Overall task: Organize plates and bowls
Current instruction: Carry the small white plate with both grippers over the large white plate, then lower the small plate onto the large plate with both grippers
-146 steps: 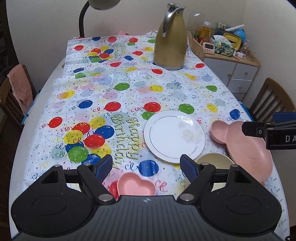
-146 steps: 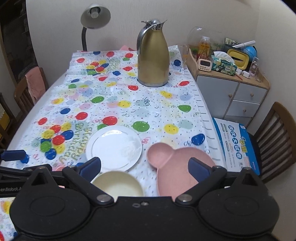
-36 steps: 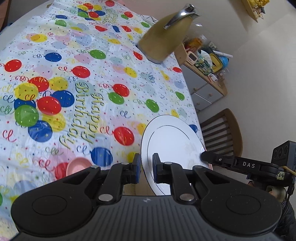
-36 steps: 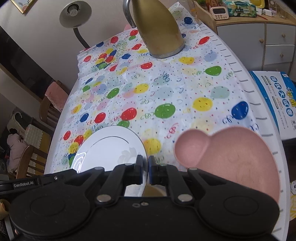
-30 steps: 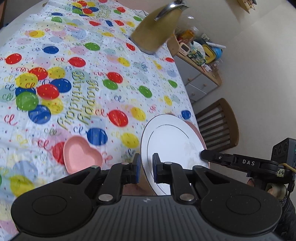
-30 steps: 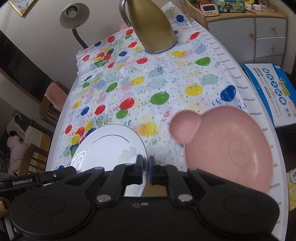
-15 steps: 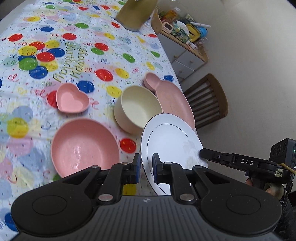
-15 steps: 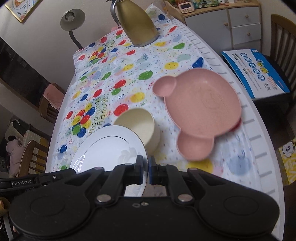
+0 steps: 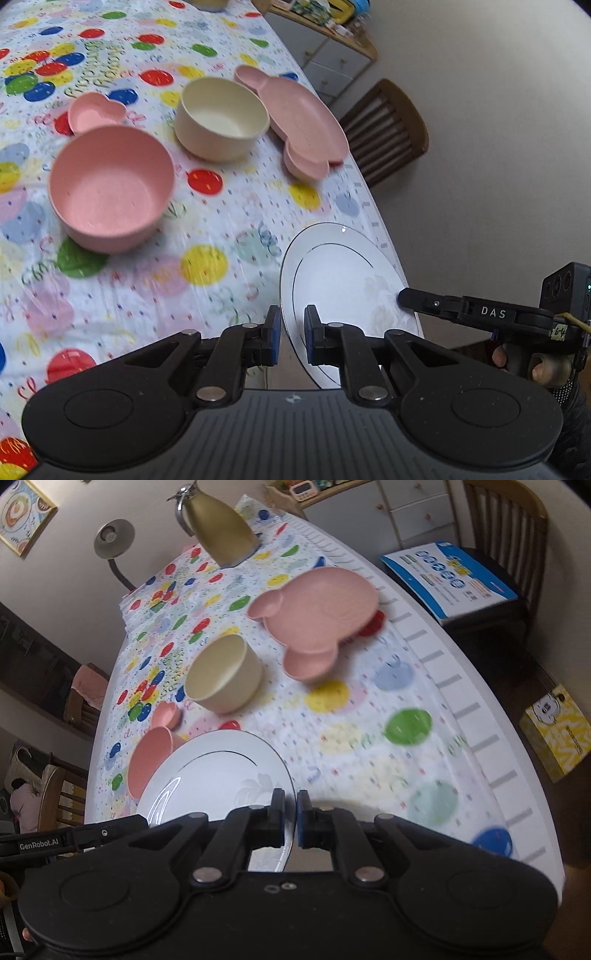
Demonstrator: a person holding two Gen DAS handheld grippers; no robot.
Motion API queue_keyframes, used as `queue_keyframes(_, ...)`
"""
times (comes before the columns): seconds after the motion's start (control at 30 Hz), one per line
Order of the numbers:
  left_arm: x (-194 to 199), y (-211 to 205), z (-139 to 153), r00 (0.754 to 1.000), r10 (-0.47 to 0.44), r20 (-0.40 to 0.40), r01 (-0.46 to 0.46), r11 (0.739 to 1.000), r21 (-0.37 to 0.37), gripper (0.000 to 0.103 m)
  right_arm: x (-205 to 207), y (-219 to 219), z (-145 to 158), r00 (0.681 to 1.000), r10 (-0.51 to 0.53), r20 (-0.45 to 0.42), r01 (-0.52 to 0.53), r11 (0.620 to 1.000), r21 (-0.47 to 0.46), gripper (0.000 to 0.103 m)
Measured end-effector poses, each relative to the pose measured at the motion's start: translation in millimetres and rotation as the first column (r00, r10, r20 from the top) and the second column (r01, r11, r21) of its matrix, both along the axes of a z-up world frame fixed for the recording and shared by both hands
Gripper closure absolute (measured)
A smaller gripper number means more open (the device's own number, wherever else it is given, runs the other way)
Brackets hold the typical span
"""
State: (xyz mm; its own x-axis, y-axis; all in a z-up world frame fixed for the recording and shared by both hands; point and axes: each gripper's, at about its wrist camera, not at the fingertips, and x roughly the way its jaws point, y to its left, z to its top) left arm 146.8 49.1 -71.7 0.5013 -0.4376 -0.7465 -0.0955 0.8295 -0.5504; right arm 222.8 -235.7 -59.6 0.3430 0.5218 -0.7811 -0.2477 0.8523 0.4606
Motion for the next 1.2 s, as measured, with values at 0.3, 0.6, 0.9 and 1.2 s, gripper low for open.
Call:
queue_keyframes(0.3, -12.5, -37.8, -25.7, 0.996, -0.083, -0.041, 0.084, 0.996, 0.04, 0.091, -37.0, -40.2, -21.8, 0.997, -0.078, -0.017, 0.078, 0.997, -0.012, 0.098)
queue_keyframes(0.6, -10.2, -62.4, -46.5, 0.986, -0.143, -0.088, 0.152, 0.982, 0.11, 0.091, -49.7, -57.1, -56.3, 0.991, -0.119, -0.068, 0.117, 0.992, -0.043, 0.098)
queue_keyframes(0.9, -5.4, -62.2, -56.7, 0.983, -0.137, -0.119, 0.151, 0.981, 0.117, 0.091, -52.3, -55.6, -62.2, 0.993, -0.1, -0.063, 0.097, 0.993, -0.061, 0.098)
queue_keyframes(1.2, -3.8, -64.7, -62.0, 0.981, -0.142, -0.13, 0.157, 0.981, 0.112, 0.091, -49.3, -52.2, -61.6, 0.996, -0.08, -0.037, 0.076, 0.993, -0.091, 0.098)
